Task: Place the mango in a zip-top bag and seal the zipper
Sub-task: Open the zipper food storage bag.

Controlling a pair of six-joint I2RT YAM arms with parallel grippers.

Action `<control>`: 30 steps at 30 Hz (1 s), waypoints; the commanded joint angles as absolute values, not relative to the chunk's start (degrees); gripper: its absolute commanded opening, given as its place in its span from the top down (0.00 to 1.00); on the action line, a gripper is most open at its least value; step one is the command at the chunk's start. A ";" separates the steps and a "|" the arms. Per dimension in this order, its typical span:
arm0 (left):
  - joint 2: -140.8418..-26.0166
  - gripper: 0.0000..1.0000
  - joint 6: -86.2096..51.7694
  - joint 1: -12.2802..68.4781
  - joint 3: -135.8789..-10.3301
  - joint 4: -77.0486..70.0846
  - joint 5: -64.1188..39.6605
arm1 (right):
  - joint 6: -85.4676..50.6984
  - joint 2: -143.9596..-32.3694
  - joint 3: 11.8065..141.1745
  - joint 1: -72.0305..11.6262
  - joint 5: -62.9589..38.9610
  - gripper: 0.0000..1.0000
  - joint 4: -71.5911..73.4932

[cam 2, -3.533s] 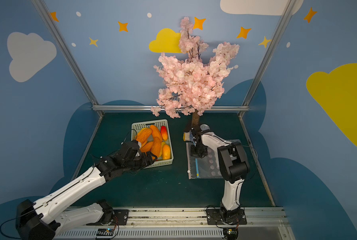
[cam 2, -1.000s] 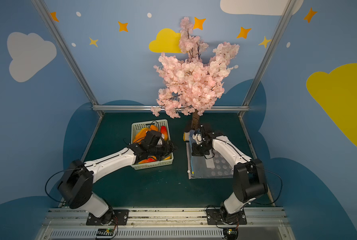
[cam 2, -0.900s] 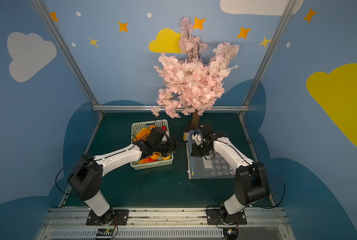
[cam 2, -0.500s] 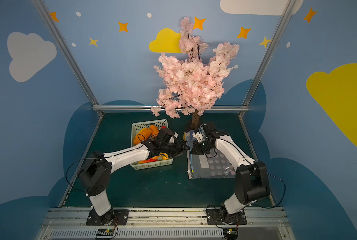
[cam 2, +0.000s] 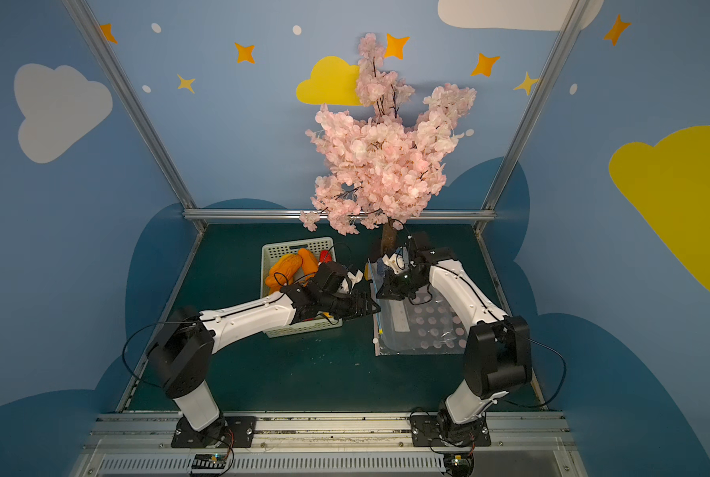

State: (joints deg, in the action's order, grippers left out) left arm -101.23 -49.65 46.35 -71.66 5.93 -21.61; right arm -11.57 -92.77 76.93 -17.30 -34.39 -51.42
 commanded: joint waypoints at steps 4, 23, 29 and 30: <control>-102.09 0.51 -45.88 46.23 -73.13 9.79 -19.68 | -10.98 -93.23 78.17 -17.16 -35.37 1.00 -53.95; -105.88 0.66 -46.14 46.28 -76.90 11.25 -17.10 | -12.29 -92.66 78.82 -18.63 -36.52 1.00 -54.30; -104.56 0.97 -47.82 46.32 -76.49 10.22 -15.79 | -12.45 -91.20 78.12 -18.66 -32.66 1.00 -55.37; -103.66 0.97 -48.49 46.31 -75.85 9.35 -15.60 | -12.57 -90.82 78.04 -18.68 -31.38 1.00 -55.41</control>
